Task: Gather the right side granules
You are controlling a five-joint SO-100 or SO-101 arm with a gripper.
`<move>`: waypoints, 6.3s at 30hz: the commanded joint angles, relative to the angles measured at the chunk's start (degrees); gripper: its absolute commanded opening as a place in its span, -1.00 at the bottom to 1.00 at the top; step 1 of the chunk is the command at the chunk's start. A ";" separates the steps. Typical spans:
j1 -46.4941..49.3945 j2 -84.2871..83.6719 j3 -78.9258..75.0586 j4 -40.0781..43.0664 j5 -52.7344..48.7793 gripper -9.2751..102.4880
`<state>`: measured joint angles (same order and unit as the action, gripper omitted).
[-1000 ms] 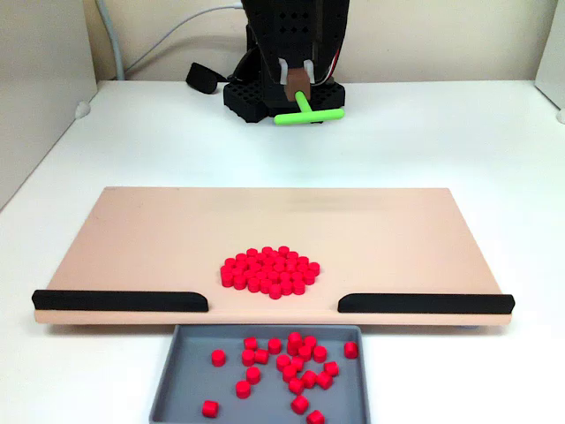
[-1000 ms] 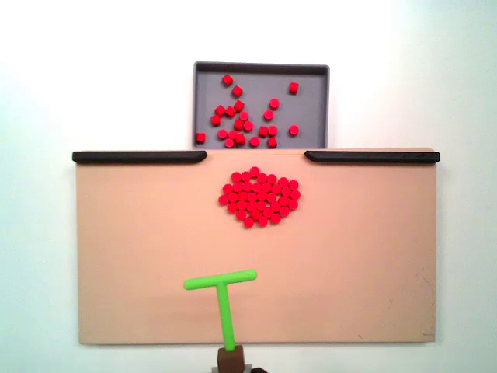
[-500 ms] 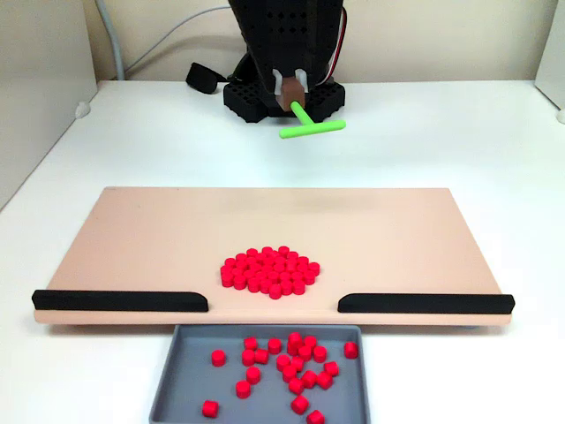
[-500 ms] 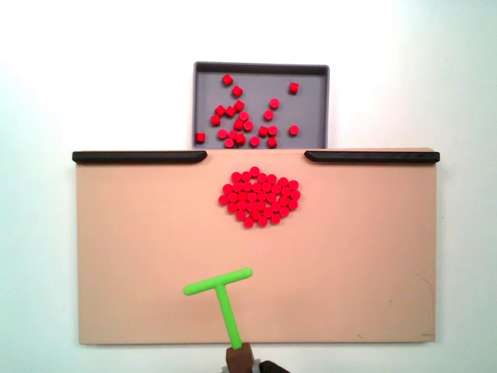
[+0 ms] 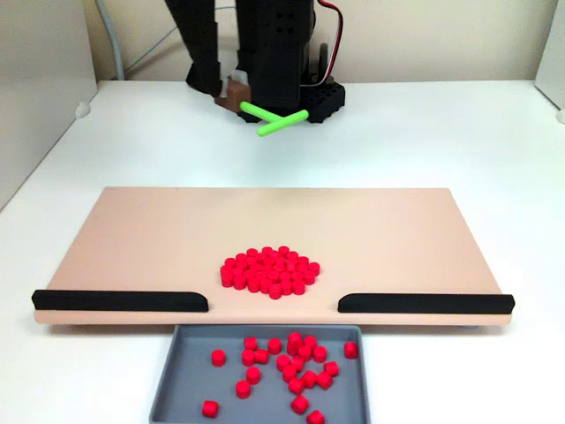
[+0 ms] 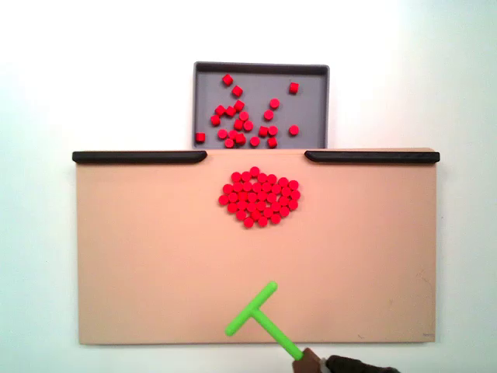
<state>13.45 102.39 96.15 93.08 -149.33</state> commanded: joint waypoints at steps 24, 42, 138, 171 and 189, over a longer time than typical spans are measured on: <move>9.84 -12.04 -4.13 -12.04 -30.50 -0.84; 10.99 -21.88 -14.33 -12.04 -43.15 -0.84; 4.66 -36.91 -23.91 -15.47 -36.56 -0.84; 2.46 -37.44 -23.91 -15.47 -32.70 -0.84; 1.41 -37.09 -23.47 -15.38 -30.67 -0.84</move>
<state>15.56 65.04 73.21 77.34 -180.62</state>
